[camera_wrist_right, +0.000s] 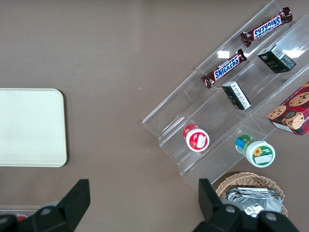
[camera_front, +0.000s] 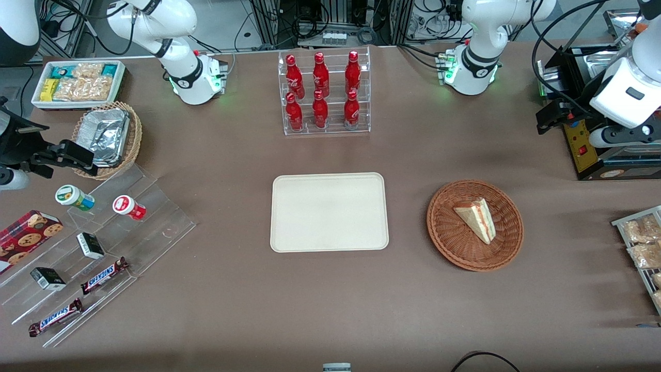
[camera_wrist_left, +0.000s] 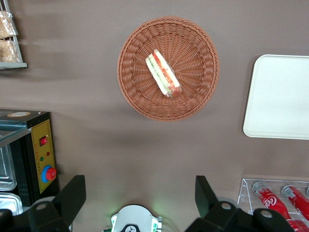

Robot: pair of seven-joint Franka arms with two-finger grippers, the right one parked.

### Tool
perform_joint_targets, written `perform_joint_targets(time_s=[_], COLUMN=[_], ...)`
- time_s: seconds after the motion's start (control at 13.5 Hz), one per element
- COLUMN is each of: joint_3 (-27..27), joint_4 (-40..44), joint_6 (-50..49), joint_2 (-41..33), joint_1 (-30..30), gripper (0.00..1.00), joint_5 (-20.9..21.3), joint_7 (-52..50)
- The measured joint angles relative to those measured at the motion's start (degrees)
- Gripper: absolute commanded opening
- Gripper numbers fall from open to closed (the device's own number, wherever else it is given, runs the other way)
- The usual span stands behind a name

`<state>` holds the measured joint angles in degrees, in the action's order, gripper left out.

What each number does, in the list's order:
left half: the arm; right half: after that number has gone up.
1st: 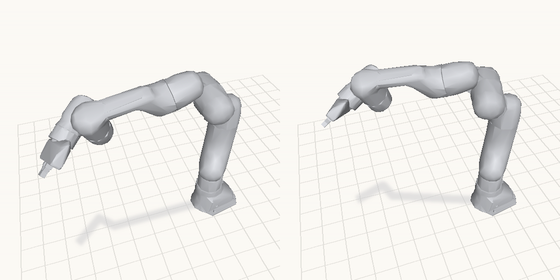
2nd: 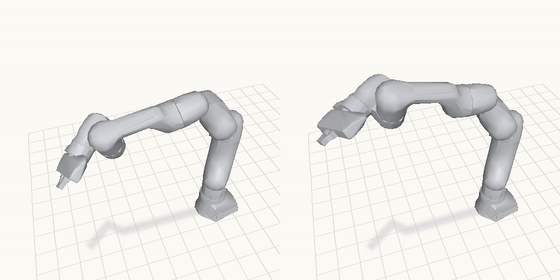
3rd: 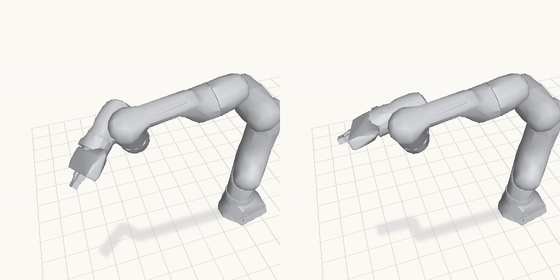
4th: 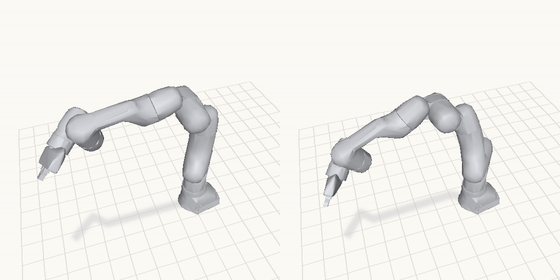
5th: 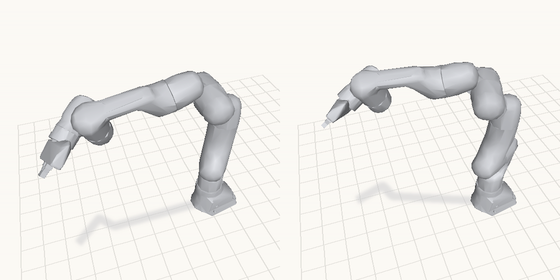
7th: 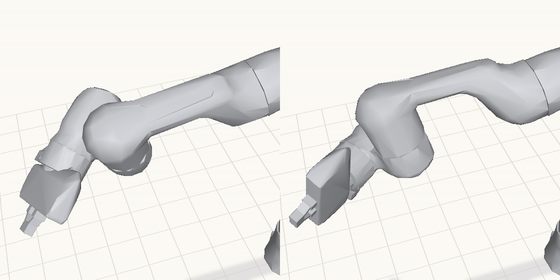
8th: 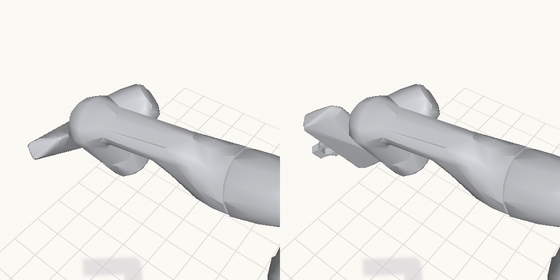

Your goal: Place sandwich from basket to tray

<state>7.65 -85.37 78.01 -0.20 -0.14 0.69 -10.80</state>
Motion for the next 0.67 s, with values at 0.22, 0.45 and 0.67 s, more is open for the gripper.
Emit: perform_joint_targets(time_s=[0.22, 0.45, 0.67], joint_3=[0.0, 0.0, -0.07], joint_4=[-0.02, -0.35, -2.77], joint_6=[0.57, 0.86, 2.63], joint_2=[0.08, 0.59, 0.8], joint_1=[0.0, 0.0, 0.0], gripper=[1.0, 1.0, 1.0], joint_5=[-0.11, -0.1, -0.07], joint_7=[0.0, 0.0, 0.0])
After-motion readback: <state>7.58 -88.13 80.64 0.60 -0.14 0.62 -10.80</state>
